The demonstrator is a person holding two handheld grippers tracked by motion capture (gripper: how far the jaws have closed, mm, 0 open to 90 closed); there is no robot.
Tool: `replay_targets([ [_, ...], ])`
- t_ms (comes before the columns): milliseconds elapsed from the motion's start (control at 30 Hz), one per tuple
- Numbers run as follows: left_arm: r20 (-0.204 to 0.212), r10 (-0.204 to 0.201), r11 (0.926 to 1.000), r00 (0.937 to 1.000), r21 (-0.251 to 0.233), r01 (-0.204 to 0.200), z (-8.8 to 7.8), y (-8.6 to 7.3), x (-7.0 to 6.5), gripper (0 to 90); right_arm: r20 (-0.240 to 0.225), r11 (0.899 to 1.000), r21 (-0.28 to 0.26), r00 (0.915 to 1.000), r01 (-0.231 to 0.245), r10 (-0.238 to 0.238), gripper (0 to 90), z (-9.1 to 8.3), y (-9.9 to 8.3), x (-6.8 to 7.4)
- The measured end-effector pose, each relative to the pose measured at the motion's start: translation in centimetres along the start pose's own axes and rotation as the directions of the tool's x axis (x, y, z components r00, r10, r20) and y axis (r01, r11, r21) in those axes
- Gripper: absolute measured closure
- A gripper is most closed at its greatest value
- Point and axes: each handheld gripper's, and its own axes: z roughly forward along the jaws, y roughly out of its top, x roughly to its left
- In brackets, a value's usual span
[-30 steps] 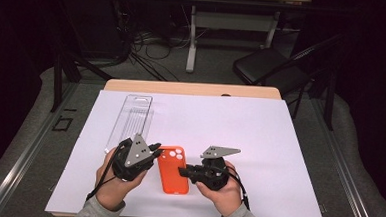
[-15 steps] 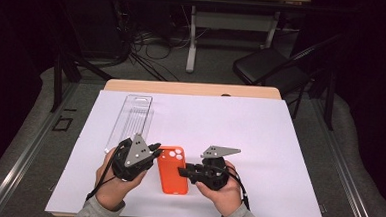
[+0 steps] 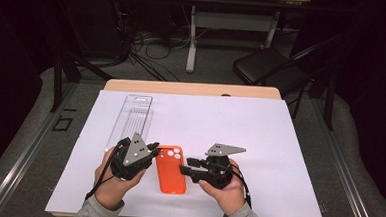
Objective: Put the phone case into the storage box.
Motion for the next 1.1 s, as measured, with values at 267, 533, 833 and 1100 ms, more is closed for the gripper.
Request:
replay_targets([
  [267, -0.007, 0.001, 1.0, 1.0, 0.004, -0.001, 0.0, -0.1, 0.2, 81.6, 0.019, 1.0, -0.024, 0.9997, 0.018, -0.018, 48.5, -0.7, 0.3, -0.6],
  [533, -0.013, -0.005, 1.0, 0.9999, 0.005, 0.005, -0.1, -0.3, 0.5, 81.6, 0.029, 0.999, -0.032, 0.9993, 0.023, -0.022, 47.1, -1.6, 0.5, -1.2],
  [833, -0.021, -0.012, 0.9999, 0.9997, 0.003, 0.012, -0.1, -0.4, 0.7, 81.6, 0.066, 0.995, -0.074, 0.9956, 0.071, -0.066, 38.6, -2.4, 0.7, -1.8],
  [1100, -0.026, -0.013, 0.9999, 0.9996, 0.003, 0.013, -0.1, -0.4, 0.8, 81.6, 0.101, 0.995, -0.071, 0.9929, 0.071, -0.063, 29.7, -2.8, 0.7, -2.4],
])
